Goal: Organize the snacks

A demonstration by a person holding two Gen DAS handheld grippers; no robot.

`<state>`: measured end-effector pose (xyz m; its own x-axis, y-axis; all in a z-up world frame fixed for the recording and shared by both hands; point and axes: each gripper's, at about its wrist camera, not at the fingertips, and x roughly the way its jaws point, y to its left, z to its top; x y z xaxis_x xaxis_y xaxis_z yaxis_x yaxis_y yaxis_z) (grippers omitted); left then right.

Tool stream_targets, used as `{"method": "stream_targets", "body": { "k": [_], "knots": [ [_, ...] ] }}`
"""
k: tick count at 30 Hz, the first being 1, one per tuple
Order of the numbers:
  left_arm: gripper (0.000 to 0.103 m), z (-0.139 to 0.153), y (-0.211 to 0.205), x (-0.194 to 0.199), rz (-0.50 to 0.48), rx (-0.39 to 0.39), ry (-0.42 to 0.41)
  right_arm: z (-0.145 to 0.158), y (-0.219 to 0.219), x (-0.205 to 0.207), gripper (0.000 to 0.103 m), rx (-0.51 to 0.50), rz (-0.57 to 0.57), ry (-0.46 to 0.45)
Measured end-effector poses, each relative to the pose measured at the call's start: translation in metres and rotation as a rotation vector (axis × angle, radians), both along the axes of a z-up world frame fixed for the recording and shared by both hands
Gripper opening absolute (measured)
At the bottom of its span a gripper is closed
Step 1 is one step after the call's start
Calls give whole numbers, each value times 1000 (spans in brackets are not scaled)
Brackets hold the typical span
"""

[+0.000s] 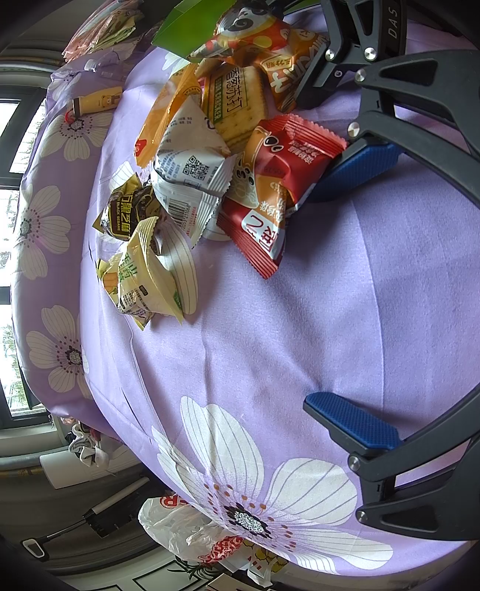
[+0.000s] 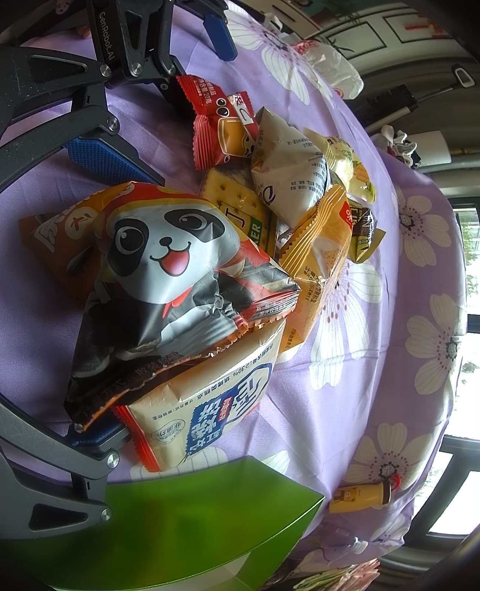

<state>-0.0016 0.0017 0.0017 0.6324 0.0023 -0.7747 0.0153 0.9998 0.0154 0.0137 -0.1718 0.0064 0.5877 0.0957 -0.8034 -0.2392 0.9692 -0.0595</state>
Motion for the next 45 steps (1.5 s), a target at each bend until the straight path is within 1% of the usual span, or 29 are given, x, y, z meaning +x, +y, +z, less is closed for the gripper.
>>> {"method": "stream_targets", "body": {
  "k": [35, 39, 45],
  "knots": [
    [103, 0, -1, 0, 0, 1, 0, 0, 0, 0, 102, 0, 0, 0],
    [103, 1, -1, 0, 0, 11, -2, 0, 0, 0, 103, 0, 0, 0],
    [103, 1, 1, 3, -2, 5, 12, 0, 0, 0, 102, 0, 0, 0]
  ]
}}
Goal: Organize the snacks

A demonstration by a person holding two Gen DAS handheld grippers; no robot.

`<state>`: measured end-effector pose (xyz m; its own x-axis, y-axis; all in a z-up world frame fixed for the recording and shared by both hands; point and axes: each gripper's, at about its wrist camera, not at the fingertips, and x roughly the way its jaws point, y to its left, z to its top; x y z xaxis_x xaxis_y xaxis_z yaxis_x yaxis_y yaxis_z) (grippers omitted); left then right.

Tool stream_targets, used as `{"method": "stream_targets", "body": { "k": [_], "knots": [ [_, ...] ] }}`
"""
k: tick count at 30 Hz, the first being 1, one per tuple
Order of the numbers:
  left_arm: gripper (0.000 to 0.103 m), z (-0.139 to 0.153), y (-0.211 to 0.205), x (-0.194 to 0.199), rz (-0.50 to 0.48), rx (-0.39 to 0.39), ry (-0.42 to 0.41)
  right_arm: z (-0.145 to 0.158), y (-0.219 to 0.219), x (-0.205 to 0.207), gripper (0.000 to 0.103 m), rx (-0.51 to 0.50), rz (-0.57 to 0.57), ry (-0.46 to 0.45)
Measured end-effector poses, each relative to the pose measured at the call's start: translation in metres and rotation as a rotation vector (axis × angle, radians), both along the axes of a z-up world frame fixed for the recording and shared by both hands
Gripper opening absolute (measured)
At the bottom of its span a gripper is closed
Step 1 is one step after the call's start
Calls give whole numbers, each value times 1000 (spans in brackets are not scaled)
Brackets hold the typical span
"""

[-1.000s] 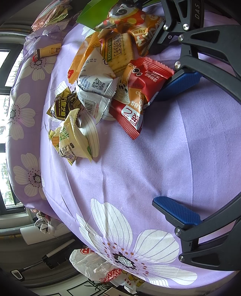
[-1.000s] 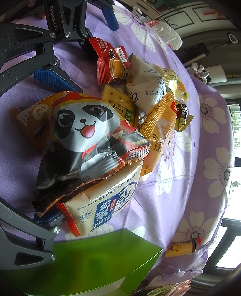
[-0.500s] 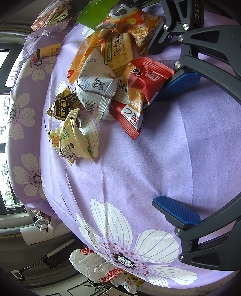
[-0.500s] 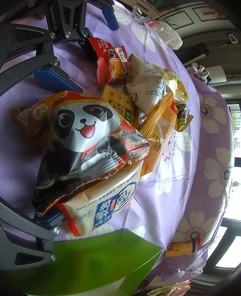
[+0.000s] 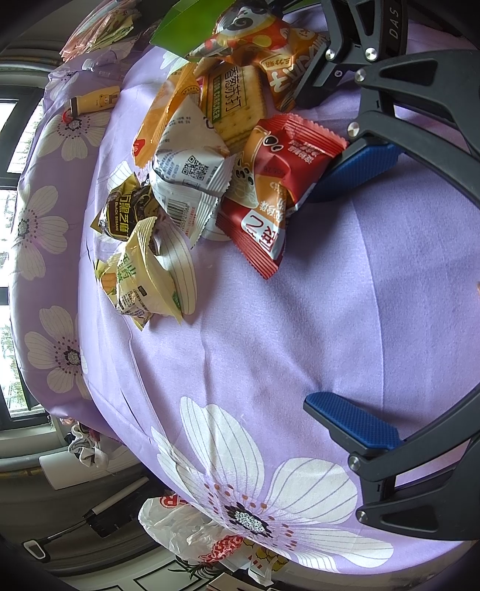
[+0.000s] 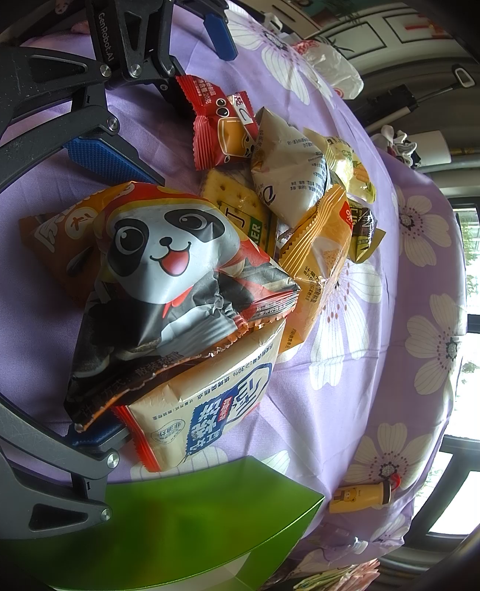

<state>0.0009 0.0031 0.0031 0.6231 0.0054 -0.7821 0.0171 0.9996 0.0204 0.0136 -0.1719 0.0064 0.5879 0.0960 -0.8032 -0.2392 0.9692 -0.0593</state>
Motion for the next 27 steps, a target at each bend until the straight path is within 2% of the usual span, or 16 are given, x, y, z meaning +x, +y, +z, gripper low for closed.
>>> {"method": "stream_targets", "body": {
  "k": [11, 16, 19, 23, 27],
  "knots": [
    [103, 3, 3, -1, -16, -16, 18, -3, 0, 0, 103, -3, -10, -4],
    [102, 10, 3, -5, -39, -67, 41, -1, 0, 1, 103, 0, -10, -2],
    [102, 19, 5, -9, -44, -106, 23, -4, 3, 1, 102, -5, -26, 10],
    [102, 34, 12, -15, -34, -132, -21, 3, 5, 3, 103, 16, -152, 85],
    [102, 52, 22, -21, -22, -203, -68, 15, 6, -9, 102, 121, -112, 112]
  ]
}}
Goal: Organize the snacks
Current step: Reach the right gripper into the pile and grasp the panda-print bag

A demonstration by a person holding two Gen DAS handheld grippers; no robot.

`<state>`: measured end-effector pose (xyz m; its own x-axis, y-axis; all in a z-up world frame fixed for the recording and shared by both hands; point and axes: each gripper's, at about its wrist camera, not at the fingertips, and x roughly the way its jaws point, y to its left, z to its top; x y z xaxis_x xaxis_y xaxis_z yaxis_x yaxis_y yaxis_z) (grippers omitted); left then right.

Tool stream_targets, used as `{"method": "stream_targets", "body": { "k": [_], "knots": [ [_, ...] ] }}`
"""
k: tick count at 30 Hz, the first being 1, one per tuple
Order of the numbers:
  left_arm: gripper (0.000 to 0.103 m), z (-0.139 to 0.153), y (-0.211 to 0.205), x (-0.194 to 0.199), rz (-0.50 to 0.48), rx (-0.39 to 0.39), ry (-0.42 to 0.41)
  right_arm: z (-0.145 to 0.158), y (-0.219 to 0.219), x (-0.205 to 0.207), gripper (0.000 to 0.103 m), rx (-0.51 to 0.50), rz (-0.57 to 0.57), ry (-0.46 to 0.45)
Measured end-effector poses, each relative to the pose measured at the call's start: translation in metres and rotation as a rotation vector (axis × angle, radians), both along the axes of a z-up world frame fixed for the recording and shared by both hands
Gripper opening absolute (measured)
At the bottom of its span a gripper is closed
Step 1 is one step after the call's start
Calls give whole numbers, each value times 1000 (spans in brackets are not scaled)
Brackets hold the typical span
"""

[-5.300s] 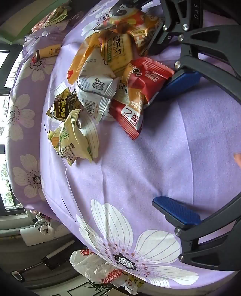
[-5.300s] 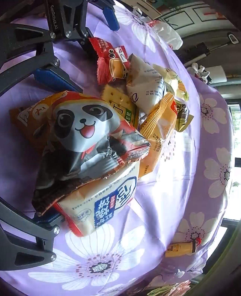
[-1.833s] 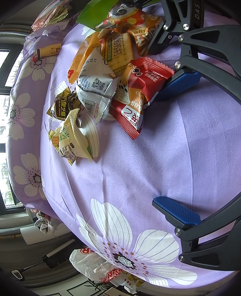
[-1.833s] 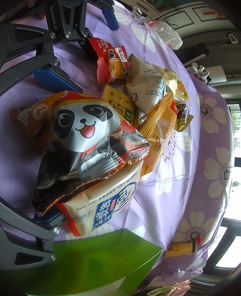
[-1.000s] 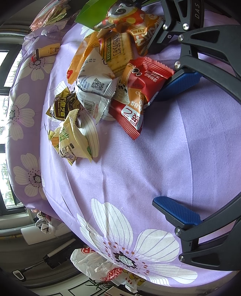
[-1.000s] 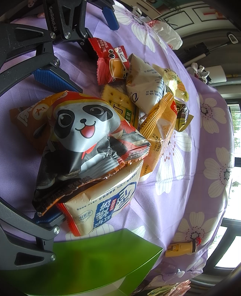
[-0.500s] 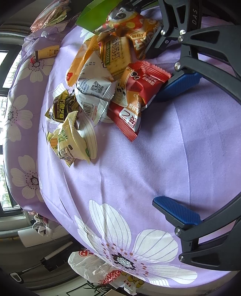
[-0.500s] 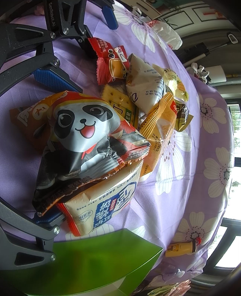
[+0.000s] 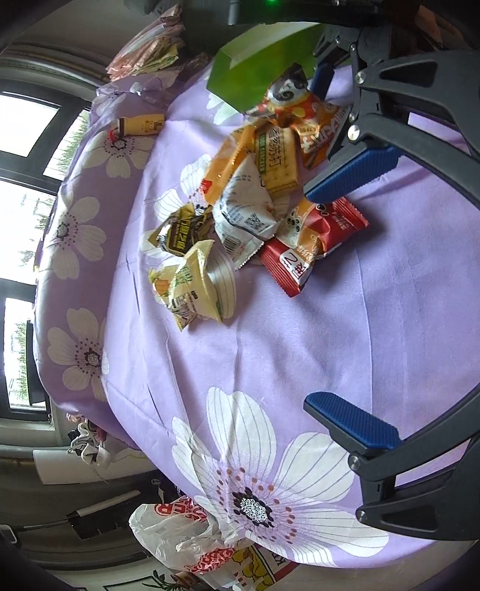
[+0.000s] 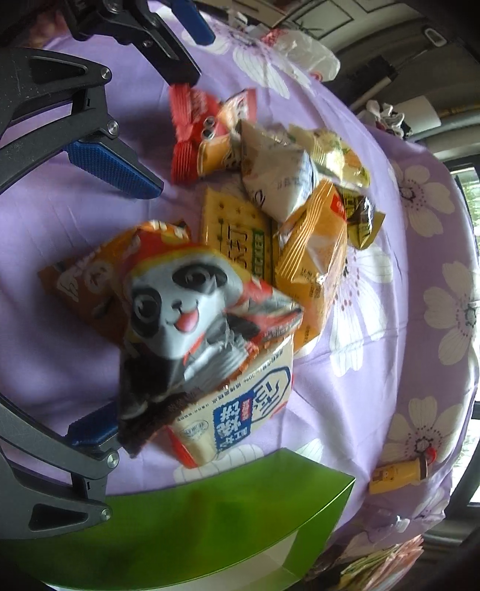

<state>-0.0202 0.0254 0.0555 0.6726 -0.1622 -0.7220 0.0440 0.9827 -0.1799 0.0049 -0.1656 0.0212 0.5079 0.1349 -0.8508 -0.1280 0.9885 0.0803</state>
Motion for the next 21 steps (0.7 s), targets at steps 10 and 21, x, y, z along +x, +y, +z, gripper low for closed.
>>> {"method": "stream_targets", "body": {
  "k": [10, 21],
  "knots": [
    [102, 29, 5, -12, -24, -133, -72, 92, -10, -24, 102, 70, -25, -177],
    [101, 20, -1, -6, -36, -152, -34, 81, 3, -2, 102, 100, -28, -228]
  ]
}}
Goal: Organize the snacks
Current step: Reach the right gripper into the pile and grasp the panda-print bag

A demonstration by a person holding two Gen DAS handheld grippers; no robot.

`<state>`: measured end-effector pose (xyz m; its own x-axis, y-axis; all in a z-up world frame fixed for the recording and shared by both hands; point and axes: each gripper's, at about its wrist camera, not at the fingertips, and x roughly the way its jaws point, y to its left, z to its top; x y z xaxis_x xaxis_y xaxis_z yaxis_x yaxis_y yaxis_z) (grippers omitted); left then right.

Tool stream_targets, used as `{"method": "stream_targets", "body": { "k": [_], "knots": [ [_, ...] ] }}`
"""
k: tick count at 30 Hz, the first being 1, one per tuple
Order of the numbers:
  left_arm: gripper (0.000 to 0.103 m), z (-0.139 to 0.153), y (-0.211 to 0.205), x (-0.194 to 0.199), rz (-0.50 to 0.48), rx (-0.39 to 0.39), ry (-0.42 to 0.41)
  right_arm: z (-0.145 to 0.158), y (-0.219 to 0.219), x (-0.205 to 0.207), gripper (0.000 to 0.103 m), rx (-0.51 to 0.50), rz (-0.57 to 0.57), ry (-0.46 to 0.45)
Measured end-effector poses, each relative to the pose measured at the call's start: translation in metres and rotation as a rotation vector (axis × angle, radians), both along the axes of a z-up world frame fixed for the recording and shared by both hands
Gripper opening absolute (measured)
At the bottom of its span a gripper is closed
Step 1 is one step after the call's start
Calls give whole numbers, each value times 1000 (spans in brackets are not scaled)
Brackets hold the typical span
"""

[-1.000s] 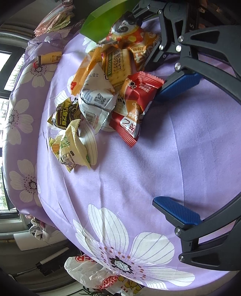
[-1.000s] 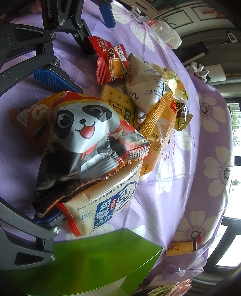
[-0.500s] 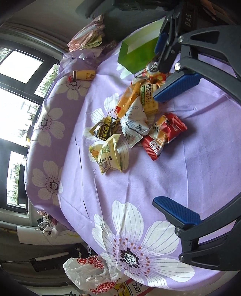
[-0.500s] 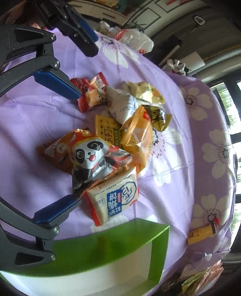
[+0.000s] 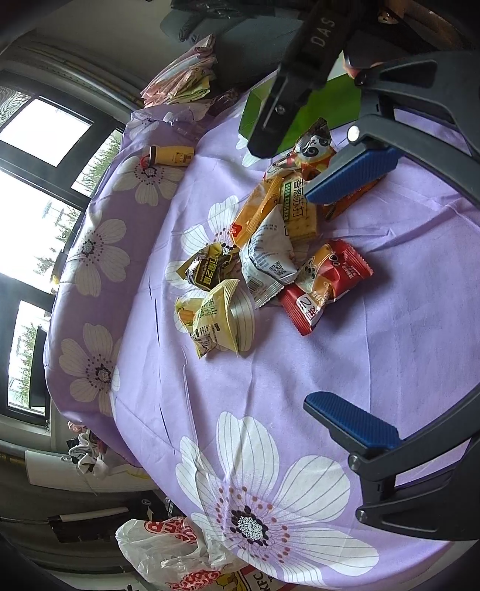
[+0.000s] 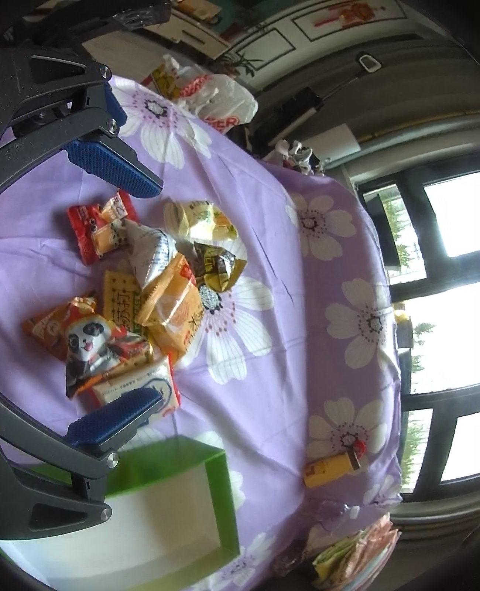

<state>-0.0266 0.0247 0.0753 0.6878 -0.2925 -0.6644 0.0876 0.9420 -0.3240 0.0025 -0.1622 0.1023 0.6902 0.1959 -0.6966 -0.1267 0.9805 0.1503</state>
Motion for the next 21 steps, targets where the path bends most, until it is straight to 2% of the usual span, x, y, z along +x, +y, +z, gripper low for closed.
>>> {"method": "stream_targets", "body": {
  "k": [3, 7, 8, 12, 16, 21],
  "knots": [
    [101, -3, -5, 2, -1, -4, 19, -8, -4, 2, 100, -9, -30, 19],
    [101, -9, -13, 4, -18, -6, 38, -17, -24, 5, 71, 93, -48, 72],
    [101, -10, -14, 4, -23, -9, 40, -19, -30, 5, 69, 119, -60, 87],
    [98, -14, -20, 5, -58, -47, 46, -21, -46, 3, 69, 179, -95, 108],
    [98, -19, -26, 8, -93, -78, 61, -24, -54, 3, 69, 263, -62, 133],
    [98, -22, -29, 10, -102, -94, 80, -30, -45, 5, 69, 233, -36, 152]
  ]
}}
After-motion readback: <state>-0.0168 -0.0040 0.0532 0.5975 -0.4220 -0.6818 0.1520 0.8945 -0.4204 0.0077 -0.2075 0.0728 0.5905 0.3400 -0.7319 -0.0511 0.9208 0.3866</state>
